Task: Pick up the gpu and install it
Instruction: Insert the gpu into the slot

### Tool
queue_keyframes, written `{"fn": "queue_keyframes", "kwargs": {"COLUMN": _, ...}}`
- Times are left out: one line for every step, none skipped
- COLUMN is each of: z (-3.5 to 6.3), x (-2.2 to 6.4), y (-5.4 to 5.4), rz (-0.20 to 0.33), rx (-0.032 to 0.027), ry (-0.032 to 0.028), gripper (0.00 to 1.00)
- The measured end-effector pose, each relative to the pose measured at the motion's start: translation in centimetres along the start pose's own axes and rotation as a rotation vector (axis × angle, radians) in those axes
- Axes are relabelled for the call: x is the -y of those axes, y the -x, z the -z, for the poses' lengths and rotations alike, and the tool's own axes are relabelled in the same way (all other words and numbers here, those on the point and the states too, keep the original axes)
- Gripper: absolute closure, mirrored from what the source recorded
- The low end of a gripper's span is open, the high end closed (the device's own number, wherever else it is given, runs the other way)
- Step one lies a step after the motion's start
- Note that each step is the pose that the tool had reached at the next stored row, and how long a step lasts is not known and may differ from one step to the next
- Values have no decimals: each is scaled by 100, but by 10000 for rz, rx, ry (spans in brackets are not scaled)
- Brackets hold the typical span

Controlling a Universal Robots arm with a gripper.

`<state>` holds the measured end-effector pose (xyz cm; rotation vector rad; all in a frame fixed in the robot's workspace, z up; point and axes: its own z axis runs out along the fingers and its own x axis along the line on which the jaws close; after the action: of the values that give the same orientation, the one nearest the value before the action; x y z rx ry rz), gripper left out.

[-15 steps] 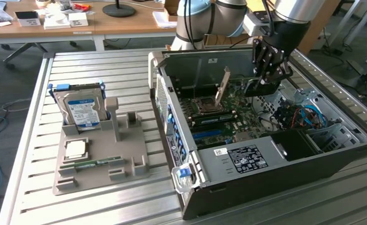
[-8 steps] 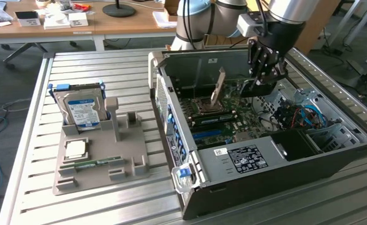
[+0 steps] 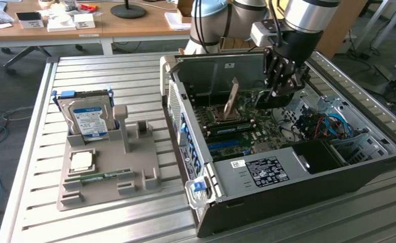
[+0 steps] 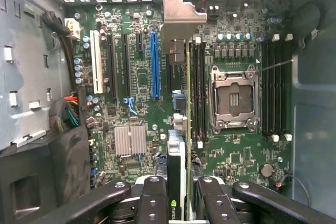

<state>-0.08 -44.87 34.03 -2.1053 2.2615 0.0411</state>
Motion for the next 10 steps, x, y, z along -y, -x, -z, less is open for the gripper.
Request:
{"fn": "queue_keyframes", "kwargs": {"z": -10, "x": -3, "y": -1, "rz": 0, "rx": 0, "ry": 1, "gripper": 73}}
{"fn": "queue_keyframes", "kwargs": {"z": -11, "x": -3, "y": -1, "rz": 1, "rx": -2, "ry": 1, "gripper": 73}}
{"fn": "queue_keyframes", "kwargs": {"z": -11, "x": -3, "y": -1, "rz": 1, "rx": -1, "ry": 1, "gripper": 73}}
{"fn": "queue_keyframes", "kwargs": {"z": -12, "x": -3, "y": -1, "rz": 1, "rx": 0, "ry": 1, "gripper": 73}}
{"fn": "queue_keyframes", "kwargs": {"z": -12, "x": -3, "y": -1, "rz": 1, "rx": 0, "ry": 1, "gripper": 73}}
{"fn": "queue_keyframes", "kwargs": {"z": -12, "x": -3, "y": -1, "rz": 1, "rx": 0, "ry": 1, "gripper": 73}}
{"fn": "queue_keyframes", "kwargs": {"z": -12, "x": -3, "y": -1, "rz": 0, "rx": 0, "ry": 1, "gripper": 73}}
{"fn": "queue_keyframes", "kwargs": {"z": -14, "x": -3, "y": -1, "rz": 0, "rx": 1, "ry": 1, "gripper": 73}}
{"fn": "queue_keyframes", "kwargs": {"z": -21, "x": -3, "y": -1, "rz": 1, "rx": 5, "ry": 0, "gripper": 73}}
{"fn": "queue_keyframes", "kwargs": {"z": -27, "x": -3, "y": -2, "rz": 0, "rx": 3, "ry": 1, "gripper": 73}}
